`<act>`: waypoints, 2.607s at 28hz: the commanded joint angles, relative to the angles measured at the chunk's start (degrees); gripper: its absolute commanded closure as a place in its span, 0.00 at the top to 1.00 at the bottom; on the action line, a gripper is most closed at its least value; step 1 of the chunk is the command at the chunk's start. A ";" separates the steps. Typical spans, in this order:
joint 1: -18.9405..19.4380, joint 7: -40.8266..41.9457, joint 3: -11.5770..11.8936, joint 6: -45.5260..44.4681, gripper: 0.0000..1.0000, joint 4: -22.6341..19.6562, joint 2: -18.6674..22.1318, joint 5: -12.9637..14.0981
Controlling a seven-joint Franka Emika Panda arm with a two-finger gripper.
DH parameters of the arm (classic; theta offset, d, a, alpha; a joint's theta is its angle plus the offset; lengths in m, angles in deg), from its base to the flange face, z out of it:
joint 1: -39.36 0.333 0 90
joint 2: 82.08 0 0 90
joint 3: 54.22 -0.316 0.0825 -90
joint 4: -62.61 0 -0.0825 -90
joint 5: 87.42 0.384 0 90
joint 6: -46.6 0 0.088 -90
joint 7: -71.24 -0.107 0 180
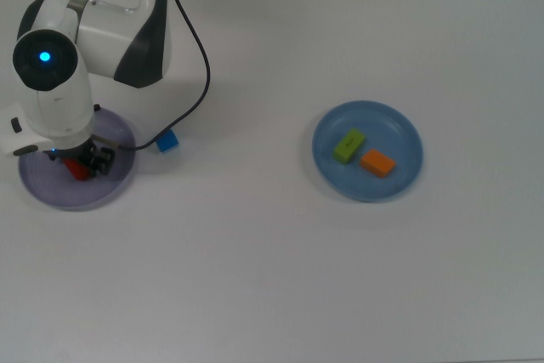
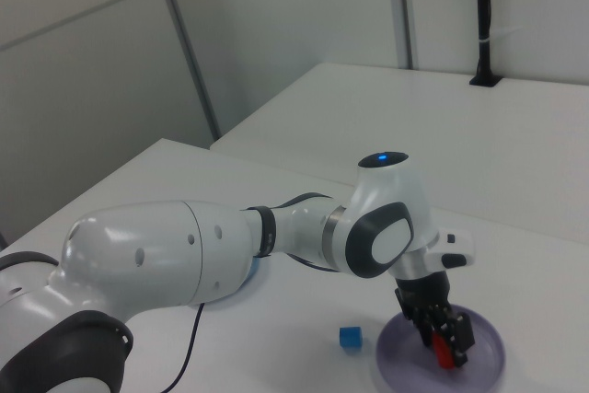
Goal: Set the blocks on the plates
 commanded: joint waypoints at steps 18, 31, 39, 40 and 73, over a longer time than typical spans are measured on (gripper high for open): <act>0.92 6.31 -0.38 -5.28 1.00 0.96 4.12 6.95; 5.14 31.79 -4.16 -21.63 1.00 1.49 6.41 6.95; 9.62 34.70 -4.07 -22.77 1.00 0.96 5.53 5.63; 9.97 34.53 -3.98 -22.77 1.00 0.96 5.44 5.46; 10.15 32.42 -3.37 -21.89 0.18 0.78 0.43 -0.09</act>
